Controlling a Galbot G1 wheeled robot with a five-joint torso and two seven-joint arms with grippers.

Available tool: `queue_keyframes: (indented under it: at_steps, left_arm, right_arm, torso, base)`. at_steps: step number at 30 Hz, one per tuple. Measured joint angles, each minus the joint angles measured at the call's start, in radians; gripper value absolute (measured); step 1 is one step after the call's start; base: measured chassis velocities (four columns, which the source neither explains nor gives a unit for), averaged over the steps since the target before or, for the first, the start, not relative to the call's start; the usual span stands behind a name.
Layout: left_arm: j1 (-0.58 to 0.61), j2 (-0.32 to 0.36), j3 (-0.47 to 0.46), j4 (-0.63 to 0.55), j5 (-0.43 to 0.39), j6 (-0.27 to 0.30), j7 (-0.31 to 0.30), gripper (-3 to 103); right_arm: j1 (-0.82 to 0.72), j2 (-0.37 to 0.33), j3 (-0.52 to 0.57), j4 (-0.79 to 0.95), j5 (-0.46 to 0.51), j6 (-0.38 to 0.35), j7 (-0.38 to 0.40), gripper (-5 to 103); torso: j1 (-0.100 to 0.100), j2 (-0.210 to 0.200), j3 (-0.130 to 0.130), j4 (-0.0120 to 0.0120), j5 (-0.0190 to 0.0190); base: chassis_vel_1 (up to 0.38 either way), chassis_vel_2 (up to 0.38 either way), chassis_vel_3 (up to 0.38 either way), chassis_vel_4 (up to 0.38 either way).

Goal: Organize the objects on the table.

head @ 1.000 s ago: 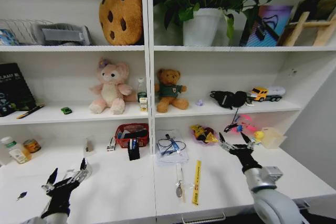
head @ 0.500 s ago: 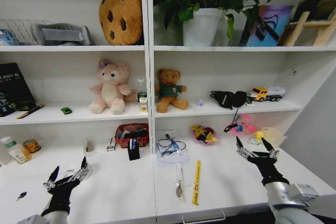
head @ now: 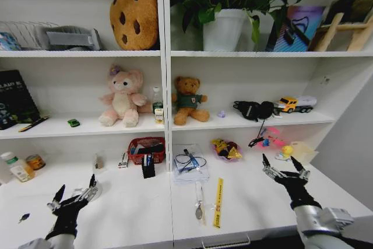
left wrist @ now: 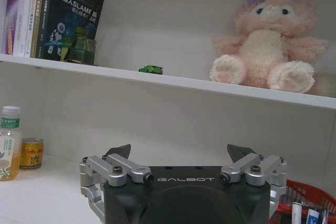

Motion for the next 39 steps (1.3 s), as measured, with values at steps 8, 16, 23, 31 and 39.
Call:
queue_keyframes:
  at_steps: [8,16,23,31,39]
  left_arm:
    - [0.0,0.0,0.0,0.0,0.0,0.001,0.0,100]
    - [0.0,0.0,0.0,0.0,0.001,0.001,0.0,100]
    - [0.0,0.0,0.0,0.0,0.001,0.001,0.0,100]
    - [0.0,0.0,0.0,0.0,0.001,0.001,0.0,100]
    - [0.0,0.0,0.0,0.0,0.001,0.001,0.0,100]
  right_arm:
    - [0.001,-0.001,-0.001,-0.001,0.0,-0.001,0.001,100]
    - [0.001,-0.001,-0.001,-0.002,0.0,-0.001,0.001,100]
    - [0.002,-0.001,-0.002,-0.003,0.0,-0.002,0.001,100]
    - [0.002,-0.001,-0.002,-0.003,0.0,-0.002,0.001,100]
    - [0.002,-0.001,-0.002,-0.003,0.0,-0.002,0.001,100]
  torso:
    - [0.0,0.0,0.0,0.0,0.0001]
    - [0.0,0.0,0.0,0.0,0.0]
    - [0.0,0.0,0.0,-0.0006,0.0001]
    - [0.0,0.0,0.0,0.0001,0.0003]
    - [0.0,0.0,0.0,-0.0003,-0.0002]
  base:
    - [0.006,0.003,-0.007,-0.006]
    - [0.112,0.136,-0.125,-0.108]
    - [0.208,0.254,-0.233,-0.223]
    - [0.245,0.232,-0.248,-0.23]
    - [0.167,0.178,-0.183,-0.171]
